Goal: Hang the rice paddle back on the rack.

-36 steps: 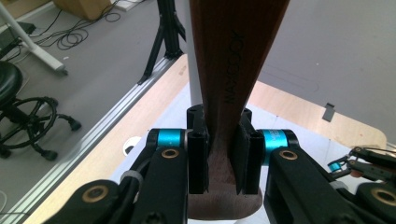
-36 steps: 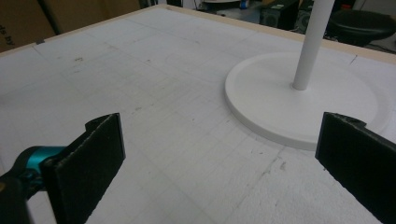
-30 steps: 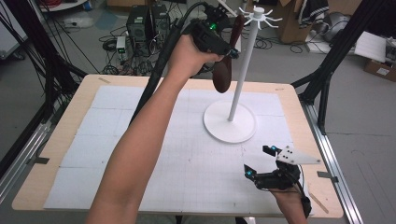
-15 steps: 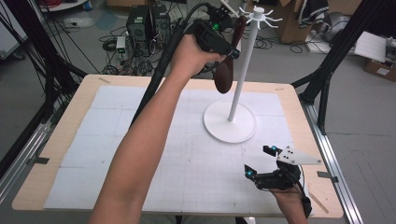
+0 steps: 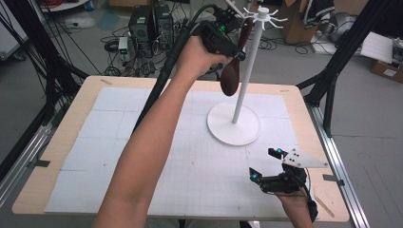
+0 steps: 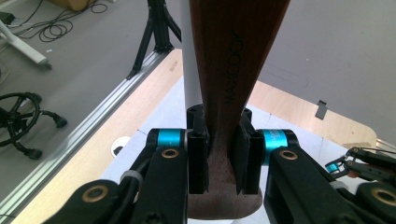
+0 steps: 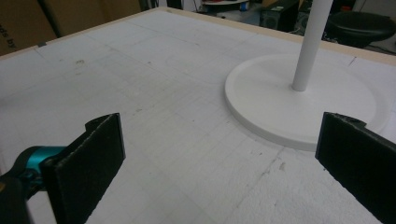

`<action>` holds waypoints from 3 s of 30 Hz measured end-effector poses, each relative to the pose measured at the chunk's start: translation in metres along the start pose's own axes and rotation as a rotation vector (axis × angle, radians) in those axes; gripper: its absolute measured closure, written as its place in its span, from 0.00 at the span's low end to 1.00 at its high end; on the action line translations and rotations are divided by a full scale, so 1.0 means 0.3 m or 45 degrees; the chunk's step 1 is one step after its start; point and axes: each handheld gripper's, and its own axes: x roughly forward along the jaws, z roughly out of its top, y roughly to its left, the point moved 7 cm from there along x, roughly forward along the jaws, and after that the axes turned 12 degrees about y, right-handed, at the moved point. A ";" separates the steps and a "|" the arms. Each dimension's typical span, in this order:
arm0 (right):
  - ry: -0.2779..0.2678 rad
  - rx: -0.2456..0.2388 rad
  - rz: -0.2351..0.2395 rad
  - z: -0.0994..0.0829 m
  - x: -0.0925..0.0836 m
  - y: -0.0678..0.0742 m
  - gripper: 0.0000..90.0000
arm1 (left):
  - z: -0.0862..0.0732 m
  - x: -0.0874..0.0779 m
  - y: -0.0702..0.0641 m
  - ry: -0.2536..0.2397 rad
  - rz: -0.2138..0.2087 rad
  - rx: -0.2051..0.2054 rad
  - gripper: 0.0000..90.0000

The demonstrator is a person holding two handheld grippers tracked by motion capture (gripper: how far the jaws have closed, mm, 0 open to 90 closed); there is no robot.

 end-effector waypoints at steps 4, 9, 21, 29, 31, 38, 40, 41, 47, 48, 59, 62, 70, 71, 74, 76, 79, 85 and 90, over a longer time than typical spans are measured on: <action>-0.001 0.001 0.000 0.000 -0.001 0.000 0.01 | -0.001 0.000 0.003 0.001 0.004 -0.004 0.86; -0.002 -0.002 0.000 0.000 -0.002 0.000 0.01 | -0.002 0.002 0.007 -0.001 0.008 -0.016 0.86; -0.003 -0.005 -0.001 -0.001 -0.003 -0.002 0.01 | 0.002 0.011 0.011 -0.015 0.003 -0.022 0.85; -0.001 -0.001 -0.002 -0.003 -0.004 -0.002 0.01 | -0.003 0.009 0.019 -0.025 -0.008 -0.047 0.75; -0.001 -0.001 -0.002 -0.003 -0.004 -0.002 0.01 | -0.011 0.013 0.018 -0.005 -0.014 -0.044 0.71; -0.003 0.002 0.001 -0.003 -0.006 -0.001 0.01 | -0.046 0.033 0.005 0.048 -0.060 -0.015 0.52; 0.000 0.006 0.001 -0.004 -0.006 -0.002 0.01 | -0.057 0.036 0.002 0.061 -0.069 -0.005 0.45; 0.000 0.004 -0.001 -0.005 -0.005 -0.003 0.01 | -0.060 0.035 0.000 0.056 -0.076 0.006 0.42; 0.002 0.004 0.000 -0.005 -0.003 -0.001 0.01 | -0.093 0.032 -0.008 0.060 -0.097 0.022 0.03; -0.002 0.006 0.002 -0.004 -0.002 -0.001 0.00 | -0.099 0.029 -0.010 0.056 -0.097 0.035 0.02; 0.007 -0.001 0.001 -0.004 0.004 0.004 0.01 | -0.191 -0.048 0.000 0.000 -0.121 0.045 0.02; 0.007 -0.004 -0.001 -0.003 0.008 0.003 0.01 | -0.220 -0.069 0.005 -0.026 -0.129 0.038 0.02; 0.016 -0.012 0.002 -0.002 0.018 0.010 0.01 | -0.305 -0.114 0.018 -0.060 -0.107 0.034 0.02; 0.019 -0.011 0.002 -0.003 0.018 0.011 0.01 | -0.314 -0.118 0.018 -0.072 -0.108 0.032 0.02; 0.017 -0.014 0.000 -0.002 0.021 0.011 0.01 | -0.348 -0.129 0.021 -0.081 -0.097 0.028 0.02; 0.020 -0.011 0.002 -0.003 0.021 0.013 0.01 | -0.371 -0.134 0.021 -0.093 -0.099 0.026 0.02; 0.024 -0.012 0.001 -0.003 0.023 0.014 0.00 | -0.412 -0.136 0.025 -0.094 -0.095 0.014 0.02; 0.026 -0.016 0.002 -0.002 0.027 0.016 0.01 | -0.482 -0.144 0.038 -0.111 -0.081 -0.016 0.02; 0.025 -0.006 0.004 -0.002 0.028 0.014 0.01 | -0.528 -0.158 0.038 -0.130 -0.067 -0.025 0.02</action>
